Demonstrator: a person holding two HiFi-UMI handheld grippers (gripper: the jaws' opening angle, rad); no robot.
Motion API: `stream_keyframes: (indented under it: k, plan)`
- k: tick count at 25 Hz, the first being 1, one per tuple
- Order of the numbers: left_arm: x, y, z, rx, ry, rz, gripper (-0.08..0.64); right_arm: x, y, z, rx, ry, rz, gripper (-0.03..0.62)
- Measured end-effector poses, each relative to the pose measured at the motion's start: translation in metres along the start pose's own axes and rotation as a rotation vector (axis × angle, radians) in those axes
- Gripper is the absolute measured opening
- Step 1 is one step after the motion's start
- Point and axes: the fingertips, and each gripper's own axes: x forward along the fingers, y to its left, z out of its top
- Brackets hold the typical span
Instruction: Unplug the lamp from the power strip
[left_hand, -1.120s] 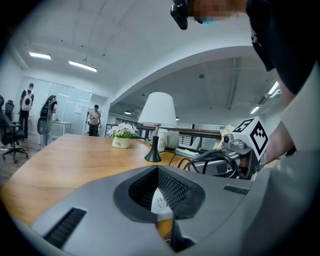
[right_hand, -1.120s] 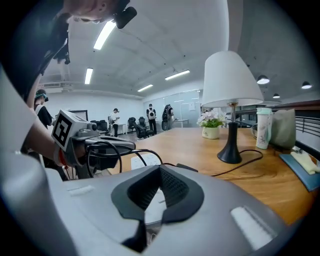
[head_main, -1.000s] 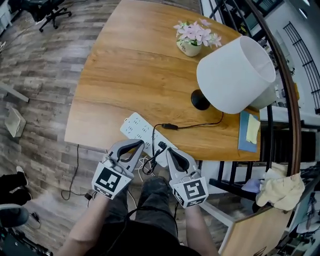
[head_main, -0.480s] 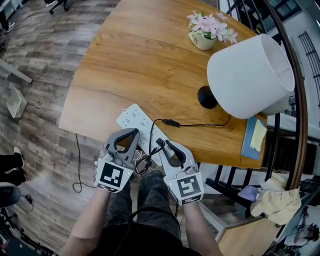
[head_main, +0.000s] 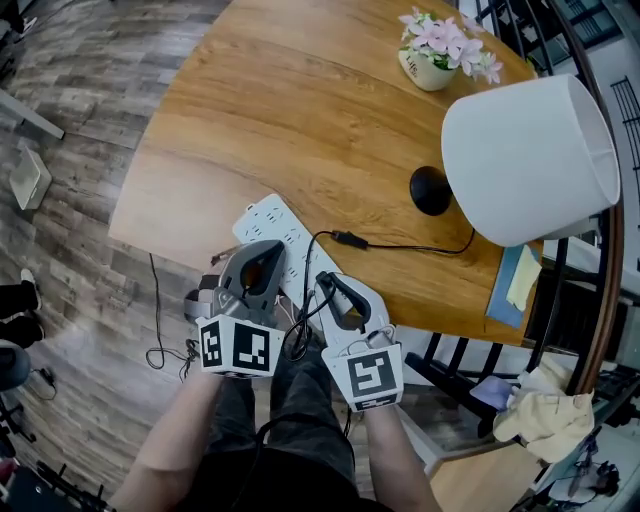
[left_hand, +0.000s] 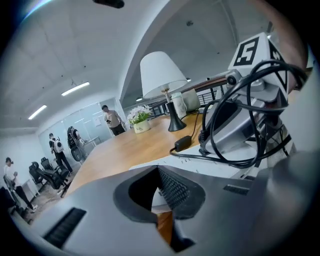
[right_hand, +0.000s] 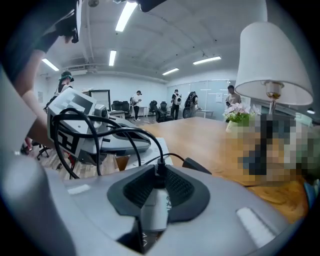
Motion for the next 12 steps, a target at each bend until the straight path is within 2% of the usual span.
stream_keyframes:
  k: [3, 5, 6, 12]
  plan:
    - [0.003, -0.003, 0.003, 0.059, 0.016, 0.000, -0.006, 0.000, 0.003, -0.001, -0.094, 0.017, -0.017, 0.072]
    - [0.007, -0.006, 0.006, 0.052, 0.000, -0.014, -0.006, -0.001, 0.006, -0.002, -0.176, 0.023, -0.035, 0.074]
    - [0.008, -0.007, 0.008, 0.036, -0.011, -0.021, -0.006, -0.001, 0.007, -0.001, -0.186, 0.017, -0.037, 0.077]
    - [0.011, -0.010, 0.010, 0.003, -0.033, -0.045, -0.006, 0.000, 0.000, 0.000, 0.034, -0.005, 0.042, 0.069]
